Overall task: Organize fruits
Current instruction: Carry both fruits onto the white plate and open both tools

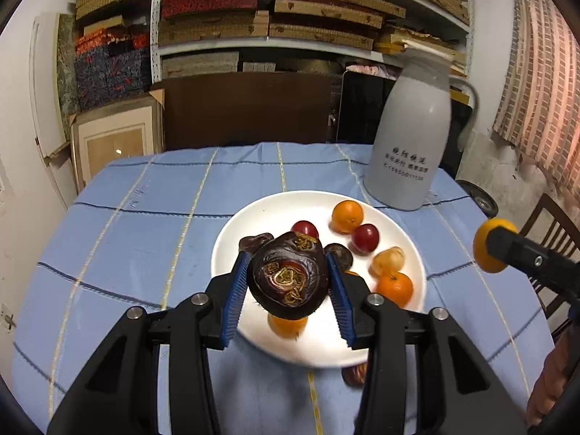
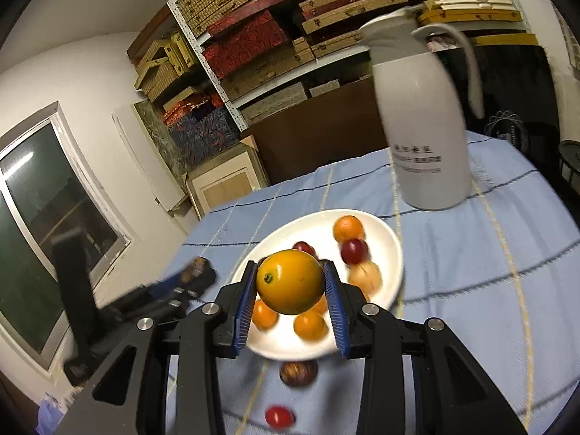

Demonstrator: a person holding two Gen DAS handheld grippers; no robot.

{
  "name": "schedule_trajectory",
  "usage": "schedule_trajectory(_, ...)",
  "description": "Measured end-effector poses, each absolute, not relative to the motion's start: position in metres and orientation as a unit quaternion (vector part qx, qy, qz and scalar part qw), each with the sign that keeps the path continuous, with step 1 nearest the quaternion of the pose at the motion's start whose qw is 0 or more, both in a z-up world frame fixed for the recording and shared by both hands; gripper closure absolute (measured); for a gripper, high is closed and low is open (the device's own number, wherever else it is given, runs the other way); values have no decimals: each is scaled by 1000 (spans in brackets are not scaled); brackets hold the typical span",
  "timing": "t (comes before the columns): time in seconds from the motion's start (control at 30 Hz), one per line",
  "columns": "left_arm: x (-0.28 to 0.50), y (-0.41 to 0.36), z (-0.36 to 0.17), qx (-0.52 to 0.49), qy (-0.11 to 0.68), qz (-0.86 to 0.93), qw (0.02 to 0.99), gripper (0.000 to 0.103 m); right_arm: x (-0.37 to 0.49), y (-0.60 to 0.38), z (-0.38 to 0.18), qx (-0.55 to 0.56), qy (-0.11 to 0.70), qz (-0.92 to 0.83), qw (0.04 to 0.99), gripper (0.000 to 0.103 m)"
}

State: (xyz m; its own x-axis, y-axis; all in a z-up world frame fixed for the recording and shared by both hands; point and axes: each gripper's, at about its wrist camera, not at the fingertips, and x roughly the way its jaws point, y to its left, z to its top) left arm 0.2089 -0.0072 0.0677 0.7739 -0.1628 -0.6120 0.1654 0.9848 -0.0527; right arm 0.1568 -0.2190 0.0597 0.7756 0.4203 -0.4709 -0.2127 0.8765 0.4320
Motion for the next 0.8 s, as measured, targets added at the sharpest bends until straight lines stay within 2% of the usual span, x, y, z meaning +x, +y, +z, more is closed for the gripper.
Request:
schedule_trajectory(0.23, 262, 2, 5, -8, 387, -73, 919, 61, 228, -189, 11, 146, 345, 156, 914, 66)
schedule_trajectory(0.27, 264, 3, 1, -8, 389, -69, 918, 59, 234, -187, 5, 138, 349, 151, 915, 66)
schedule_trajectory(0.33, 267, 6, -4, -10, 394, -64, 917, 47, 238, -187, -1, 142, 353, 147, 913, 60)
schedule_trajectory(0.37, 266, 7, -3, -11, 390, -61, 919, 37, 239, -191, -1, 150, 355, 149, 911, 57)
schedule_trajectory(0.4, 264, 8, 0, -13, 384, -58, 922, 31, 236, -197, 3, 162, 349, 153, 910, 57)
schedule_trajectory(0.53, 248, 11, 16, -17, 359, -49, 932, 26, 220, -209, 31, 180, 312, 155, 920, 56)
schedule_trajectory(0.6, 237, 15, 21, -25, 351, -49, 935, 17, 209, -212, 41, 187, 300, 156, 922, 48)
schedule_trajectory(0.67, 221, 19, 23, -31, 344, -43, 938, 13, 194, -211, 45, 185, 296, 161, 923, 47)
schedule_trajectory(0.8, 197, 20, 25, -36, 335, -40, 941, 11, 166, -209, 34, 162, 295, 154, 929, 44)
